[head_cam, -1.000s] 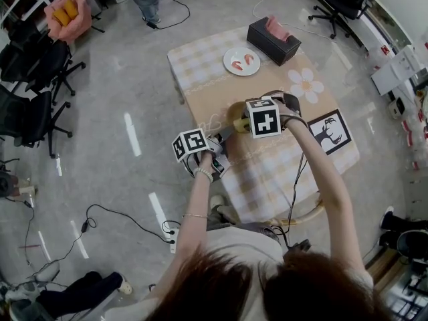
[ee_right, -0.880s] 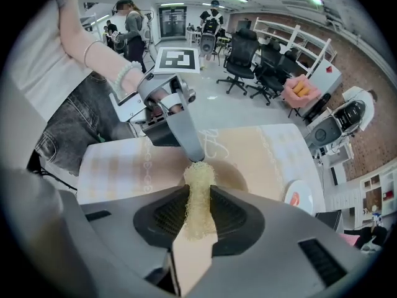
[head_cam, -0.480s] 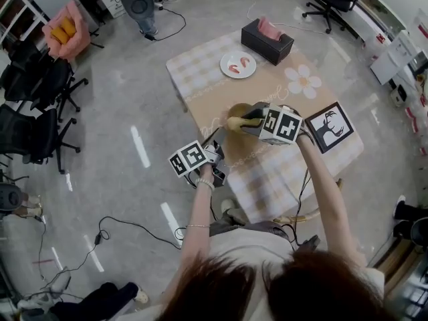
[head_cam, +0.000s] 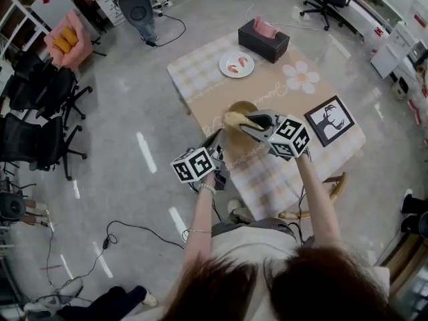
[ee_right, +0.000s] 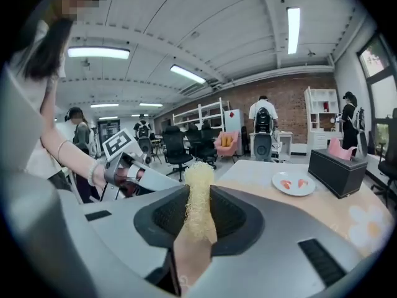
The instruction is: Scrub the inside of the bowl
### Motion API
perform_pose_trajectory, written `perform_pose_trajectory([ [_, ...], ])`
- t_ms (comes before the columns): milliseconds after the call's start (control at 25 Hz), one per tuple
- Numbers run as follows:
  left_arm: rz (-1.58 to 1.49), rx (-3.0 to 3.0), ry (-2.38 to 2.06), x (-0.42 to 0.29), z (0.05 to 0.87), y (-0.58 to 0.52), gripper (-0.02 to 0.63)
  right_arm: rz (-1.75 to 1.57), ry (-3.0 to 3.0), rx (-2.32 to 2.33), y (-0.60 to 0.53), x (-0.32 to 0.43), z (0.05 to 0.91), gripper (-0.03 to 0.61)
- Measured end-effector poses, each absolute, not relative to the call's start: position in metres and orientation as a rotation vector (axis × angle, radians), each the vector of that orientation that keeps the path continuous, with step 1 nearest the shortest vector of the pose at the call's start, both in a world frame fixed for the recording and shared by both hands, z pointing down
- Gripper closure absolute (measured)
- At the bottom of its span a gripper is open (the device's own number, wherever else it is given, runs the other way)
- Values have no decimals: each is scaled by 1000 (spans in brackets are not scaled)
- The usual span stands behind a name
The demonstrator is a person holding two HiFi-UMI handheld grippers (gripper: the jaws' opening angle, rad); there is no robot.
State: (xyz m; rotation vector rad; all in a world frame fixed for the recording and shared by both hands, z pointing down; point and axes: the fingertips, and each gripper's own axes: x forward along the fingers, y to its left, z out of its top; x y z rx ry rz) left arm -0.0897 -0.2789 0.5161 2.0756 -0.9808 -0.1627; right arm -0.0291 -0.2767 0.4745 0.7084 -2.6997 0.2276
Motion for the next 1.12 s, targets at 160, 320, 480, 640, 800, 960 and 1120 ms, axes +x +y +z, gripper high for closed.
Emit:
perform_pose_trajectory([
  [160,-128,2172,-981,-83,504,-270,595,283,-2798,785,-270,-27,463,483],
  [320,-79,2261,-1012,-80,493,-267,600,314,-2849,830,-264,-25,458,483],
  [480,-62,2323,-1022,-76,485,-260,601,335,-2899,883,-260,-19,450,483],
  [640,-29,2371,-1041,-74,484,-255,601,356,-2946,932,-258,-14,443,483],
  [800,-5,2415,-1073,-74,482,-252,603,379,-2985,980,-255,-8,439,483],
  [960,-22,2423,-1076,-73,479,-251,603,394,-3006,1004,-252,-3,438,485],
  [1120,-25,2430,-1087,-73,478,-251,603,402,-3011,1010,-250,-2,439,486],
])
